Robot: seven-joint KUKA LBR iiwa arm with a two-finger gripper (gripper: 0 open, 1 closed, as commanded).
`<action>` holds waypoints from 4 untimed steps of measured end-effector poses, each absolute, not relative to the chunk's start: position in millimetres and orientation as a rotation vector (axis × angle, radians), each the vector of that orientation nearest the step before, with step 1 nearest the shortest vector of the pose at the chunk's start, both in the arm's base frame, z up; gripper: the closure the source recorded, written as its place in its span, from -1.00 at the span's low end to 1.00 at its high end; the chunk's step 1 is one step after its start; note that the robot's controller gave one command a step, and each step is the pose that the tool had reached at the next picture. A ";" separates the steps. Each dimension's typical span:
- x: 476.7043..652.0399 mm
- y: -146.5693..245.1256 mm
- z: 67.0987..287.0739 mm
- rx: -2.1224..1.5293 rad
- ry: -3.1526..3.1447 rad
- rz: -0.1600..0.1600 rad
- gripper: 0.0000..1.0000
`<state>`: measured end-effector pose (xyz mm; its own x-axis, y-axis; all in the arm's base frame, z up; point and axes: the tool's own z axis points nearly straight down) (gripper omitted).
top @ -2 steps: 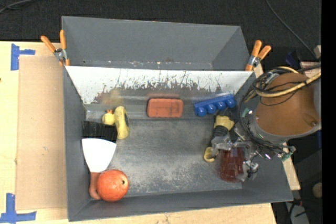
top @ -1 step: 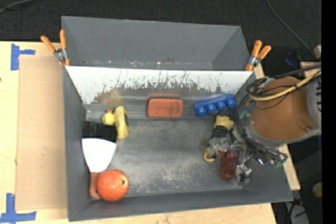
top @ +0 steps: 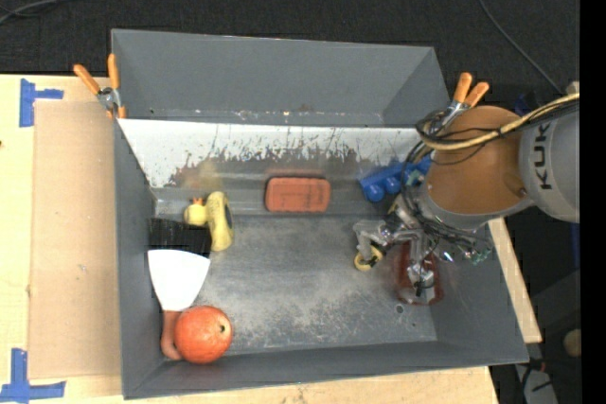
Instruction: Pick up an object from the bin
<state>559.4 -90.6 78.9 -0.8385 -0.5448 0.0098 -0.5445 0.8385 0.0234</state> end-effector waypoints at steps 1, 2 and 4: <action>556.8 -92.1 81.1 0.846 -3.033 -0.019 -1.00; 580.7 -127.4 76.4 1.026 -2.960 -0.055 -1.00; 598.2 -140.8 70.5 0.990 -2.984 -0.052 -1.00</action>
Offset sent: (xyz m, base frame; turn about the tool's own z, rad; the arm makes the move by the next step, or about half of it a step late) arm 0.0261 -0.0570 -0.0089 -0.0950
